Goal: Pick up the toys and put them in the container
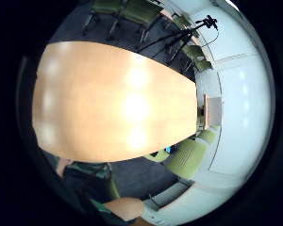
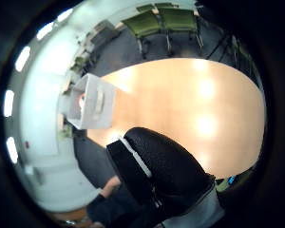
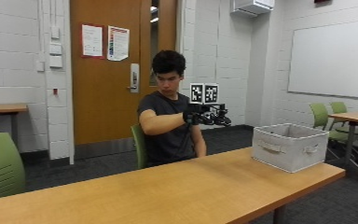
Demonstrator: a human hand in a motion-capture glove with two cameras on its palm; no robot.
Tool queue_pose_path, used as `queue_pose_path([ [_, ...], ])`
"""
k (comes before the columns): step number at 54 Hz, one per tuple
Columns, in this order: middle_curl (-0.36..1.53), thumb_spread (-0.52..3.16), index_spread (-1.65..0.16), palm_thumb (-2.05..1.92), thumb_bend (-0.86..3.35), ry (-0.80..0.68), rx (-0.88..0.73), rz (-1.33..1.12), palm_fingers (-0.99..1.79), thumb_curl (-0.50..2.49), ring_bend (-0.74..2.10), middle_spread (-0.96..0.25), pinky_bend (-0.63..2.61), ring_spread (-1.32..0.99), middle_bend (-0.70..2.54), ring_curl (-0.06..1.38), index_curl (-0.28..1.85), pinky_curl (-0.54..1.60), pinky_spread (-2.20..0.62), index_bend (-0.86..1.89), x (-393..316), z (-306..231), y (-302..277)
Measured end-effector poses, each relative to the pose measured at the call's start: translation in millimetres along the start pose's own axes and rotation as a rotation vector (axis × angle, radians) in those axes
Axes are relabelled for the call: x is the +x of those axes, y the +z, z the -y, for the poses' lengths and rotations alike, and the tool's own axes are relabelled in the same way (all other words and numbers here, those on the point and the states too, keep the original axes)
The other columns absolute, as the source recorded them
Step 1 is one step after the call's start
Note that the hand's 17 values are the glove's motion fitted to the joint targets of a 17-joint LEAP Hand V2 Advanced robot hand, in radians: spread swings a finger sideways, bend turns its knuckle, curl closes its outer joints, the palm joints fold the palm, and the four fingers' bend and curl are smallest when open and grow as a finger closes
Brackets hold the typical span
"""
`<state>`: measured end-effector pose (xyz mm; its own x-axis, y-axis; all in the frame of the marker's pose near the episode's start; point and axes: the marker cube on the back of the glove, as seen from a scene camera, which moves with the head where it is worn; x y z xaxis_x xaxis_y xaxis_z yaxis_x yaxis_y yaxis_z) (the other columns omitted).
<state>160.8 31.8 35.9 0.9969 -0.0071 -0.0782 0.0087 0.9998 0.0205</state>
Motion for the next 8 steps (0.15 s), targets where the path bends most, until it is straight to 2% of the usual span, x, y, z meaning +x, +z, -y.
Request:
queue_pose_path([
  [8, 0.45, 1.11, -0.24, -0.14, -0.09, -0.003, -0.004, 0.026, -0.08, 0.12, 0.16, -0.07, 0.56, -0.24, 0.19, 0.24, 0.41, 0.30, -0.10, 0.16, 0.9, -0.4, 2.4],
])
